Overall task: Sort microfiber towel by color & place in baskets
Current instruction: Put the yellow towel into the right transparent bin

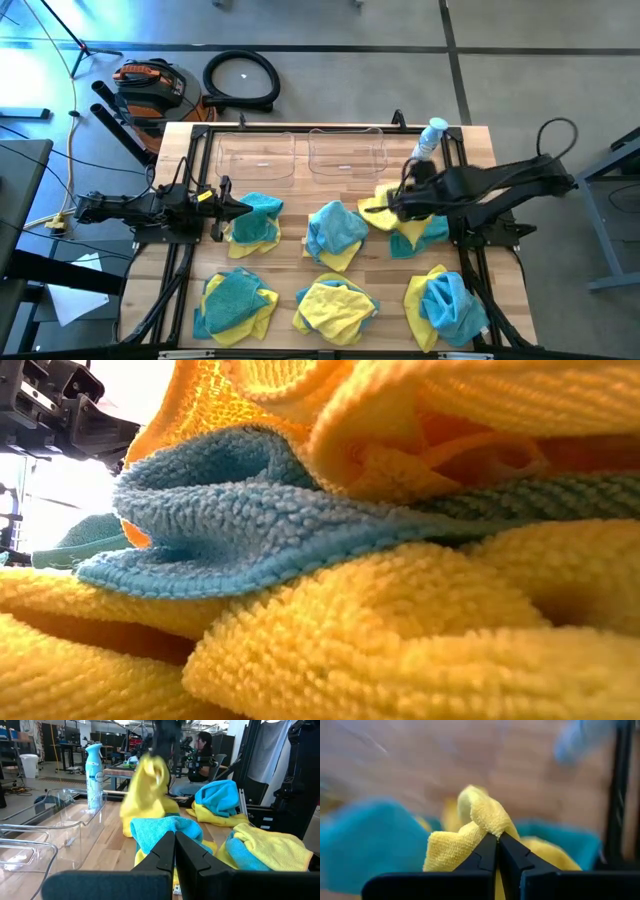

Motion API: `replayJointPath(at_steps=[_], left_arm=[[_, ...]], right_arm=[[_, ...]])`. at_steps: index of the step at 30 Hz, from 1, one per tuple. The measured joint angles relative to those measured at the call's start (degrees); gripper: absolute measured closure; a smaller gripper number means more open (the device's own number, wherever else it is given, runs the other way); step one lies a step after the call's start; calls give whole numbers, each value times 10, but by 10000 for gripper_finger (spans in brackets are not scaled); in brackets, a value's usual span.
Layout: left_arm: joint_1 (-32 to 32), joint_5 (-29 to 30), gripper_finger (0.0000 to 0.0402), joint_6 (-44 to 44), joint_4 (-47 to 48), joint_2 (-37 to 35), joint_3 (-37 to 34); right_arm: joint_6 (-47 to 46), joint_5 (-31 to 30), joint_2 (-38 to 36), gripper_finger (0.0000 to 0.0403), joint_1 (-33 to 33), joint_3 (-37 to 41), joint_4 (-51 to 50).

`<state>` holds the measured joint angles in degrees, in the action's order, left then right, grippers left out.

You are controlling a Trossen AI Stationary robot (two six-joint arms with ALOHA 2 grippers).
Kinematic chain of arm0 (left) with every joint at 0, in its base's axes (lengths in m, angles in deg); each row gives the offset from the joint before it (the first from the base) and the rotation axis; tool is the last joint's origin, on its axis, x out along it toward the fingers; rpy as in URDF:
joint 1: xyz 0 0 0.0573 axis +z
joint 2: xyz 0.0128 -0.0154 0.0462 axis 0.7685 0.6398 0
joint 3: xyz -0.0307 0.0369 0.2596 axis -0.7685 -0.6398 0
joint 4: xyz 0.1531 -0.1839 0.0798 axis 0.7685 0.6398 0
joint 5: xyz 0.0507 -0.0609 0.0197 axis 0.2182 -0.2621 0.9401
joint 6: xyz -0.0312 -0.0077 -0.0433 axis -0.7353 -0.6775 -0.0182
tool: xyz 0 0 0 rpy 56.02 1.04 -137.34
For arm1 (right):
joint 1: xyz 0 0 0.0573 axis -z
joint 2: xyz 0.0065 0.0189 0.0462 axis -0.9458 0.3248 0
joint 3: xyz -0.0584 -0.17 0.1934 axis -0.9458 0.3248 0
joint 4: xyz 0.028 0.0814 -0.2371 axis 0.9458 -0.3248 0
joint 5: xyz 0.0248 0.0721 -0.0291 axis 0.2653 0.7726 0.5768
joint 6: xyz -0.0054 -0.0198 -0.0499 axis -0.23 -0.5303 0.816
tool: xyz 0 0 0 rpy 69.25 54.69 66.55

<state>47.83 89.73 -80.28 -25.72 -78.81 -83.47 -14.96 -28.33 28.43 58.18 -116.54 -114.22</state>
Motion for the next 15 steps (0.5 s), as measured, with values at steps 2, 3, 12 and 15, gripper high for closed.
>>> replayJointPath(at_steps=[2,3,12,15], left_arm=[[0,0,401,0,0,0,0],[0,0,401,0,0,0,0],[0,0,401,0,0,0,0],[0,0,401,0,0,0,0]], right_arm=[[48,-63,0,400,0,-62,7],[81,-87,1,400,3,-92,17],[488,-129,43,402,88,-245,282],[535,-109,70,402,119,-264,304]])
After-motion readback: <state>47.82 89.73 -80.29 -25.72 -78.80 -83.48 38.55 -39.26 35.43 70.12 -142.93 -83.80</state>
